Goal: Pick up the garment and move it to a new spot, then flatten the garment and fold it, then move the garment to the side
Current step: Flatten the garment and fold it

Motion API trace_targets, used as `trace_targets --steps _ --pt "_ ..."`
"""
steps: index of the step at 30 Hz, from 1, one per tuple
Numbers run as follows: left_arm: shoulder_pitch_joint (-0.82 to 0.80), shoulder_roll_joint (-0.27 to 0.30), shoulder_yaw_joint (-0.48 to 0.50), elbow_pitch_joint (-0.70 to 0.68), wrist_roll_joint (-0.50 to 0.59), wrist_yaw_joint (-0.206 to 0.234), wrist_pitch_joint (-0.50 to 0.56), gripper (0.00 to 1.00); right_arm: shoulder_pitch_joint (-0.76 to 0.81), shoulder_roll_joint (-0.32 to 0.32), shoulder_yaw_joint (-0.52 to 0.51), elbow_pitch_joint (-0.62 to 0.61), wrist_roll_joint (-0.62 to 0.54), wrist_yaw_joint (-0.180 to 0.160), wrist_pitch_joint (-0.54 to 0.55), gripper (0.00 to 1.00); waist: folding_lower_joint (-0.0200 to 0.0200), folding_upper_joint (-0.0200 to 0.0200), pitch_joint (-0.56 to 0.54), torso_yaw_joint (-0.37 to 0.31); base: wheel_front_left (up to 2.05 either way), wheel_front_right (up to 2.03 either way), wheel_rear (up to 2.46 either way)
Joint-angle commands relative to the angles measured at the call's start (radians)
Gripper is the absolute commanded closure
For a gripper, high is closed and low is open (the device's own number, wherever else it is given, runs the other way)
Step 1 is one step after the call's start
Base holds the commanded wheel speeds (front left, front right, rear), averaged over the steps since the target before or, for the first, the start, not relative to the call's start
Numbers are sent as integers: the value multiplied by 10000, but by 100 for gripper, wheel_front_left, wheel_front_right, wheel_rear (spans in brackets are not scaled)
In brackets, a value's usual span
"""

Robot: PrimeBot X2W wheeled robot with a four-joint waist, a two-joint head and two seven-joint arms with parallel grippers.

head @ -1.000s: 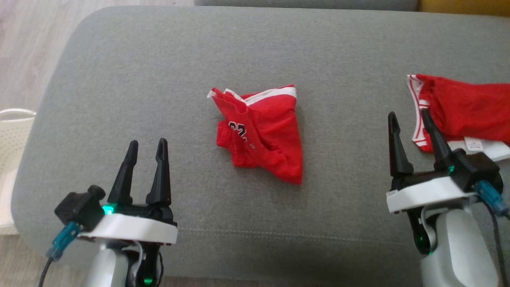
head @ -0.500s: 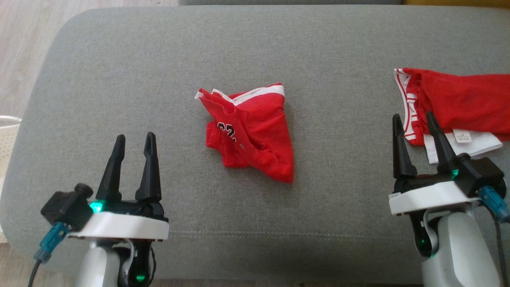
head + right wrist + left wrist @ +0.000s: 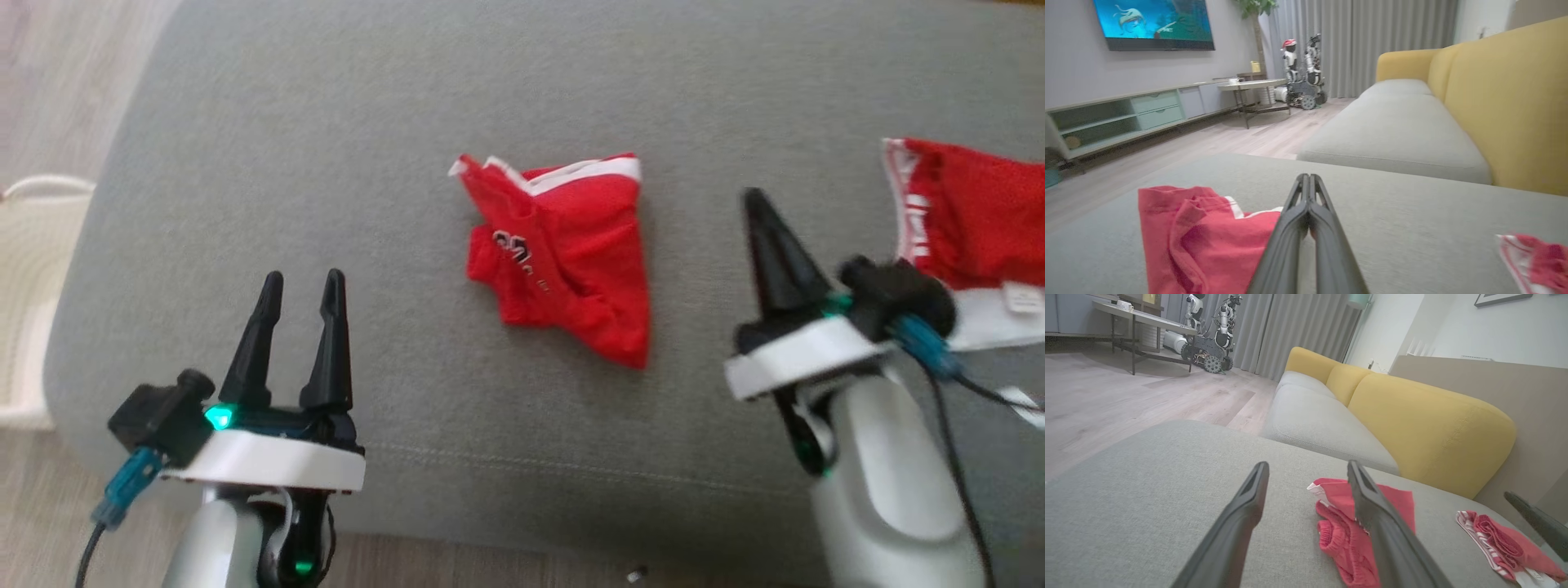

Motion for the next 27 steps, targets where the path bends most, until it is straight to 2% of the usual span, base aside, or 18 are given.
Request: trace_targets --steps 1,11,20,23,27 --pt "-513 68 219 -266 34 -44 -120 0 -510 70 523 -22 222 19 99 100 0 0 334 412 0 0 0" --pt "-744 68 -15 -216 -110 20 -120 0 -2217 -378 2082 2519 1487 19 273 100 0 0 932 1649 0 0 0" --pt "-726 68 -44 -218 -186 57 -120 0 -3029 -330 3344 3980 2186 19 82 100 0 0 1036 2025 0 0 0" --pt "-764 68 -122 -211 16 47 -120 0 -3253 -237 4439 4314 2553 19 36 100 0 0 1085 2049 0 0 0" --pt "-802 68 -244 -239 57 75 -120 0 -3474 -246 5159 4782 2939 19 207 100 0 0 1131 2050 0 0 0"
